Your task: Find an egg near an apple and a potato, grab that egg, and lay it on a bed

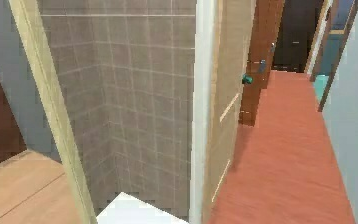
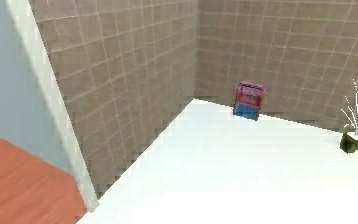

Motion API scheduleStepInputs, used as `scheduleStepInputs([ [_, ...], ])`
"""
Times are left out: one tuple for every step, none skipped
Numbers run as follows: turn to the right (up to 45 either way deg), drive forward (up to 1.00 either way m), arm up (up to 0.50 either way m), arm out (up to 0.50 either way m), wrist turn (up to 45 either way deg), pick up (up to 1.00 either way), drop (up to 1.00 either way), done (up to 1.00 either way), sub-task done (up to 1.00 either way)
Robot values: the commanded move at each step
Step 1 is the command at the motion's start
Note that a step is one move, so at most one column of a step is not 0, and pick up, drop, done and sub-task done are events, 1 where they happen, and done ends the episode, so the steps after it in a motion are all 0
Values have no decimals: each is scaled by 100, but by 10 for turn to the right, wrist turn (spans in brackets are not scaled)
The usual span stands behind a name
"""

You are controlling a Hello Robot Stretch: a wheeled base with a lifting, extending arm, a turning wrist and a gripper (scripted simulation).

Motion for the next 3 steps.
scheduleStepInputs([
  [360, 0, 0, 0, 0, 0, 0, 0, 0],
  [0, 85, 0, 0, 0, 0, 0, 0, 0],
  [-60, 0, 0, 0, 0, 0, 0, 0, 0],
])
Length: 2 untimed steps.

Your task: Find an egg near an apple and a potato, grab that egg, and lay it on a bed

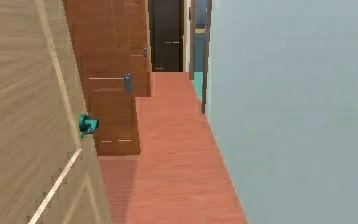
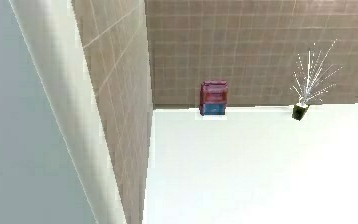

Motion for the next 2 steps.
scheduleStepInputs([
  [0, 100, 0, 0, 0, 0, 0, 0, 0],
  [0, 100, 0, 0, 0, 0, 0, 0, 0],
])
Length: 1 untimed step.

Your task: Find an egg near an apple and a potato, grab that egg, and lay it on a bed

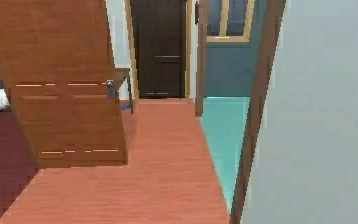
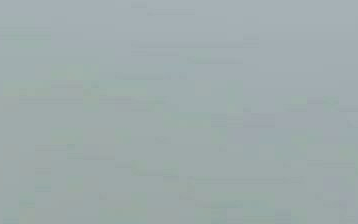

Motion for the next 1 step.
scheduleStepInputs([
  [0, 100, 0, 0, 0, 0, 0, 0, 0],
])
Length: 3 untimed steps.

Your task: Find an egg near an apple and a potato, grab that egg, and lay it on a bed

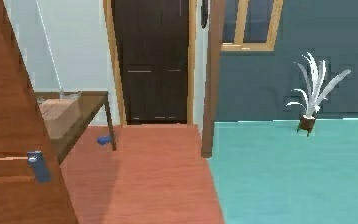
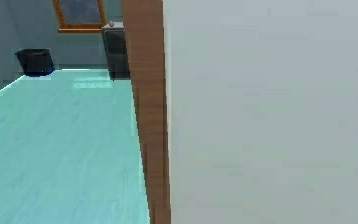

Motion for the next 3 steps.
scheduleStepInputs([
  [-90, 0, 0, 0, 0, 0, 0, 0, 0],
  [-30, 0, 0, 0, 0, 0, 0, 0, 0],
  [0, 5, 0, 0, 0, 0, 0, 0, 0],
])
